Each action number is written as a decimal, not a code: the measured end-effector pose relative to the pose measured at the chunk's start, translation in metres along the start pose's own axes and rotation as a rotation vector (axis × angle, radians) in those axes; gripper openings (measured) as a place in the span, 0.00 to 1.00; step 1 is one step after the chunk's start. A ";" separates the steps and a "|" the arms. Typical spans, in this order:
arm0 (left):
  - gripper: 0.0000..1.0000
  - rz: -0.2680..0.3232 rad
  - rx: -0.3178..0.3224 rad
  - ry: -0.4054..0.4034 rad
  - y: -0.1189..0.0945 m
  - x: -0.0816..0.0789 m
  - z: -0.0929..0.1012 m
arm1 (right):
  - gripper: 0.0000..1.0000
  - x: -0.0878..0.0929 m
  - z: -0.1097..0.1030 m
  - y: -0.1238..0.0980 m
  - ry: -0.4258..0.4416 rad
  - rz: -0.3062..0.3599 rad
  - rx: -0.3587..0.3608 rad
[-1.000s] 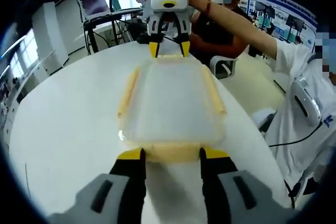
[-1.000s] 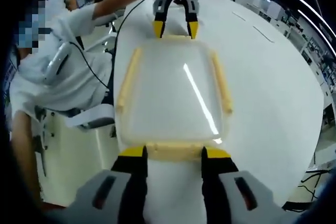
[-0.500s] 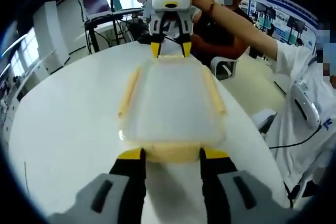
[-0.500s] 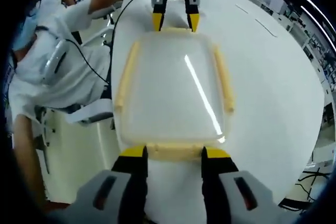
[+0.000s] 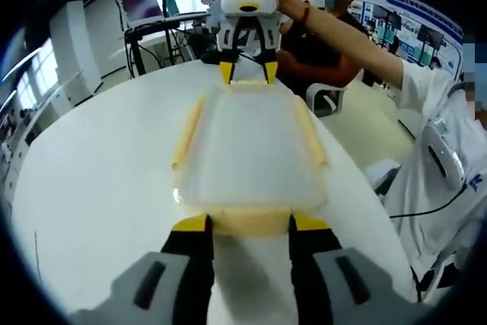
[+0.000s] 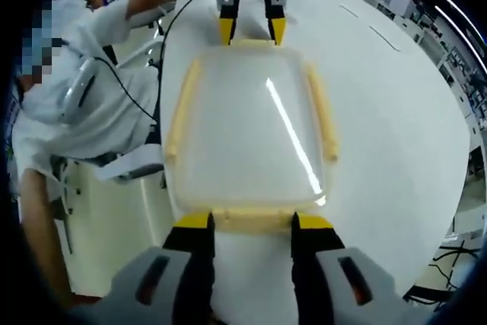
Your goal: Snap each plastic latch of the storage box into its locked position after aligning the lid with the box until every specified latch is closed and the lid sits flush.
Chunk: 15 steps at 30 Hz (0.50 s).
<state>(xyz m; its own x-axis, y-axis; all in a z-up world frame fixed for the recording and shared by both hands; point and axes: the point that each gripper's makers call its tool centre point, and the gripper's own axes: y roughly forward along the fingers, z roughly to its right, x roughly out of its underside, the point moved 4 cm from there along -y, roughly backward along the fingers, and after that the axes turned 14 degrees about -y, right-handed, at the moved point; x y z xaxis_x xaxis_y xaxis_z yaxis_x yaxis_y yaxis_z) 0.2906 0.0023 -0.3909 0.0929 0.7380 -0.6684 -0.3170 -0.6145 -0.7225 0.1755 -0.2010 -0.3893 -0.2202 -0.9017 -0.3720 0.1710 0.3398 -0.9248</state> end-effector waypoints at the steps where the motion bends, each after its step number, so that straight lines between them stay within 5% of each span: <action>1: 0.37 0.002 0.002 -0.003 0.000 0.000 0.000 | 0.35 0.001 0.000 -0.001 0.001 0.009 0.004; 15: 0.36 0.011 0.025 -0.009 -0.001 -0.001 0.002 | 0.35 0.000 -0.005 -0.002 0.009 0.051 0.020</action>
<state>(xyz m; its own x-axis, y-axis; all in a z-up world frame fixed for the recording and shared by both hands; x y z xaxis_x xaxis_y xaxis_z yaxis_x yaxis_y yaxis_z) 0.2887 0.0033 -0.3890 0.0812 0.7337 -0.6746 -0.3413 -0.6155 -0.7104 0.1700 -0.2006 -0.3884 -0.2194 -0.8810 -0.4192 0.2015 0.3795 -0.9030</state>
